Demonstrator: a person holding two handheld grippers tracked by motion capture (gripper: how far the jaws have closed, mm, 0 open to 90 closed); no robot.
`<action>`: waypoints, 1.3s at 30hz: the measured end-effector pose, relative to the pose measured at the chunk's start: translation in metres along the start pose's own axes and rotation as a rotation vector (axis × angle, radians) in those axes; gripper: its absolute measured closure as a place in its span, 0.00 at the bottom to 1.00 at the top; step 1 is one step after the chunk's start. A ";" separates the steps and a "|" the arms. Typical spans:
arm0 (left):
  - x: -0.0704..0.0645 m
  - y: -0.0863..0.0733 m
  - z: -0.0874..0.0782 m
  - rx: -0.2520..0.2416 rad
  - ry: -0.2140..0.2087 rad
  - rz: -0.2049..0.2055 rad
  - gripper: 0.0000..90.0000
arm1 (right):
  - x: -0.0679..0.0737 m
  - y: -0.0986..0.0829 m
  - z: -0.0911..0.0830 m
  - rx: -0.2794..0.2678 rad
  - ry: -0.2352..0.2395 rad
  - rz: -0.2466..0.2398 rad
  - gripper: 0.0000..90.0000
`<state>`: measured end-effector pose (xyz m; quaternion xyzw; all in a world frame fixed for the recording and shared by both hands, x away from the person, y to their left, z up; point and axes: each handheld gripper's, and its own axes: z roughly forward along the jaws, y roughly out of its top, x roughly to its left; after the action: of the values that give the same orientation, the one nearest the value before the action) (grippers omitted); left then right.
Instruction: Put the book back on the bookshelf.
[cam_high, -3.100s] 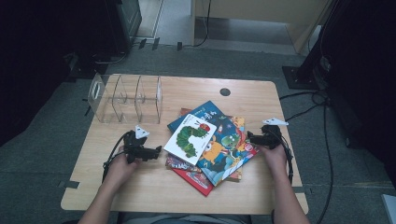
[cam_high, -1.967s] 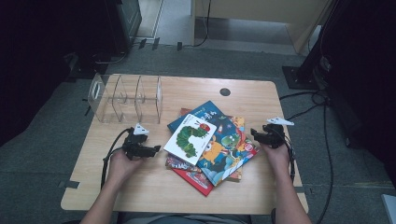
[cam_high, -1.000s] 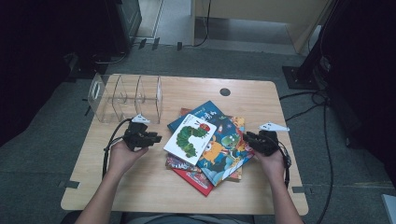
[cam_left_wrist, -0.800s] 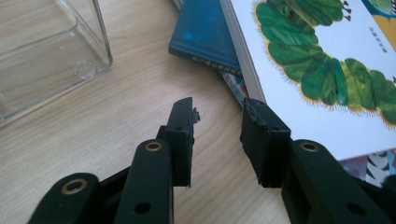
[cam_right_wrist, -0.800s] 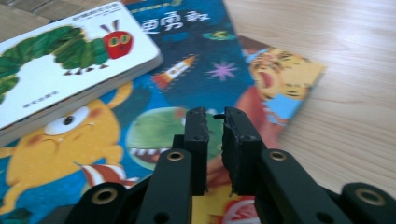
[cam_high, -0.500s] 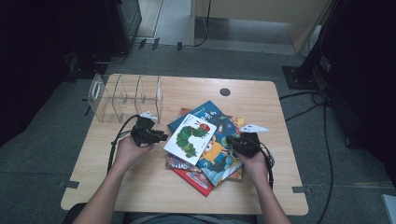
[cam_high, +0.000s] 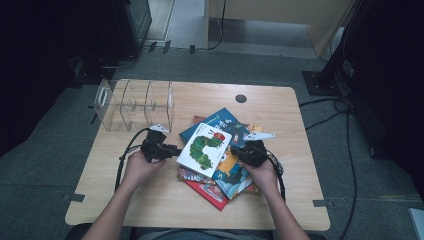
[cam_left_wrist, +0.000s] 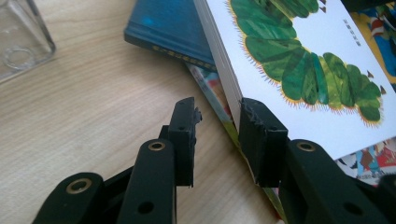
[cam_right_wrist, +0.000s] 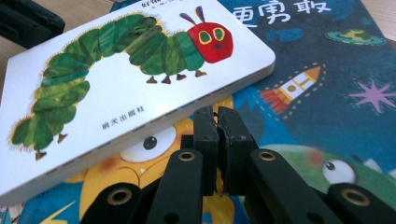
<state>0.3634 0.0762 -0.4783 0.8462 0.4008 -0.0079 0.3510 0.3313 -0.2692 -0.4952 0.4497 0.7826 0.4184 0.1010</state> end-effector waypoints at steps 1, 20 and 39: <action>-0.001 -0.001 0.000 0.002 -0.001 0.001 0.74 | 0.000 0.000 0.001 -0.001 0.002 -0.002 0.96; -0.006 0.002 -0.002 0.007 -0.022 -0.015 0.47 | -0.009 0.011 0.010 0.033 0.083 0.001 0.99; -0.004 0.024 0.022 0.068 -0.106 -0.072 0.31 | -0.004 0.010 0.011 0.053 0.140 -0.021 0.99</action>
<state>0.3829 0.0498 -0.4802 0.8410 0.4113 -0.0789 0.3425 0.3453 -0.2633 -0.4956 0.4135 0.8034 0.4267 0.0385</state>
